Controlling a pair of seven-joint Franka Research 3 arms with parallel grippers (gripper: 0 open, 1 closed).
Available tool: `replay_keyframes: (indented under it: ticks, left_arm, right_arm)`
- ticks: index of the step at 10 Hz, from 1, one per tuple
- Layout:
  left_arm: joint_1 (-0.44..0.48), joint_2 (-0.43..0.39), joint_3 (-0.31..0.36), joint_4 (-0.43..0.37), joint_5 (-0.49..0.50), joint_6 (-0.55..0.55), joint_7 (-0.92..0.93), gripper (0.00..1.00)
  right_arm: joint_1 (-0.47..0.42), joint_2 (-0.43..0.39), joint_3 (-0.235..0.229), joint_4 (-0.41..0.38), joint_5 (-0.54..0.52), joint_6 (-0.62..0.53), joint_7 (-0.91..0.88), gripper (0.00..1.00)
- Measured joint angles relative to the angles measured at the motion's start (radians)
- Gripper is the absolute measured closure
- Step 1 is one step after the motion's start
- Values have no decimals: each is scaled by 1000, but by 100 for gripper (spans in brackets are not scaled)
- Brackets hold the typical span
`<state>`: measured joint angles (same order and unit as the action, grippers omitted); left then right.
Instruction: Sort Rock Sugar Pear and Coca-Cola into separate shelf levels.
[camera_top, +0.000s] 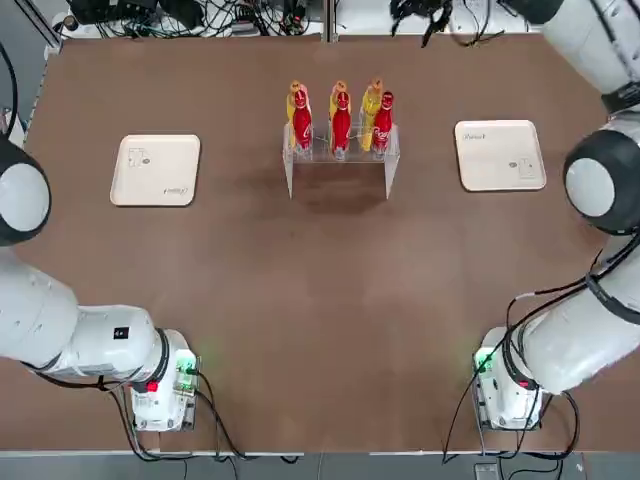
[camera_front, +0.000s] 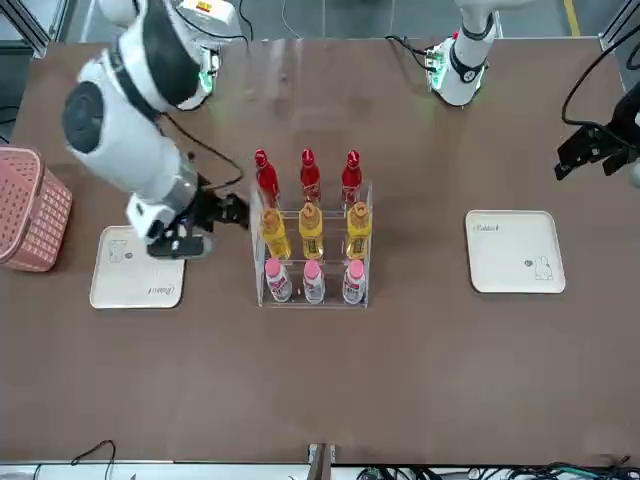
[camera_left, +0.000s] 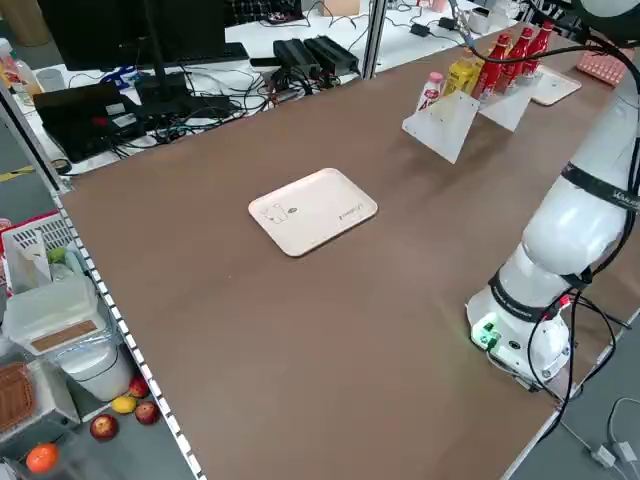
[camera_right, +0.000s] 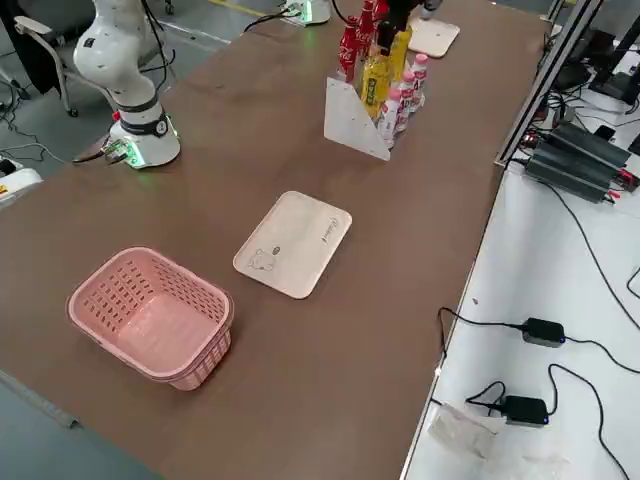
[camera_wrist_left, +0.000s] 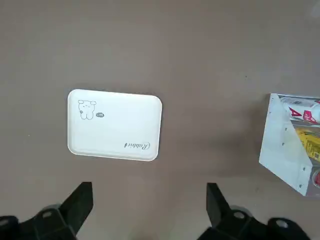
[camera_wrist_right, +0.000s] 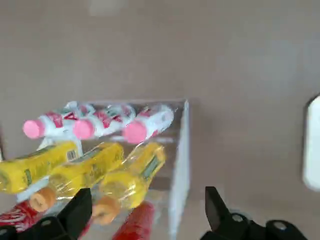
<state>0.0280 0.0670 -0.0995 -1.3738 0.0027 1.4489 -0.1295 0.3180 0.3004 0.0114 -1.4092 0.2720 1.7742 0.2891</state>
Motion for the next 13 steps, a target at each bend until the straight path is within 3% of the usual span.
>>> replay_keyframes:
  ticks: [2,5,9,13]
  left_arm:
    - [0,0,0,0,0,0,0,0]
    - [1,0,0,-1,0,0,0,0]
    - [1,0,1,-2,0,-1,0,0]
    - [0,0,1,-2,0,-1,0,0]
  right_arm:
    - [-124,-1,4,-2,-32,-8,-196,0]
    - [-242,-7,22,-1,-173,-9,-318,0]
    - [-457,-129,88,0,-242,-110,-415,0]
    - [-484,-189,89,-2,-250,-282,-344,0]
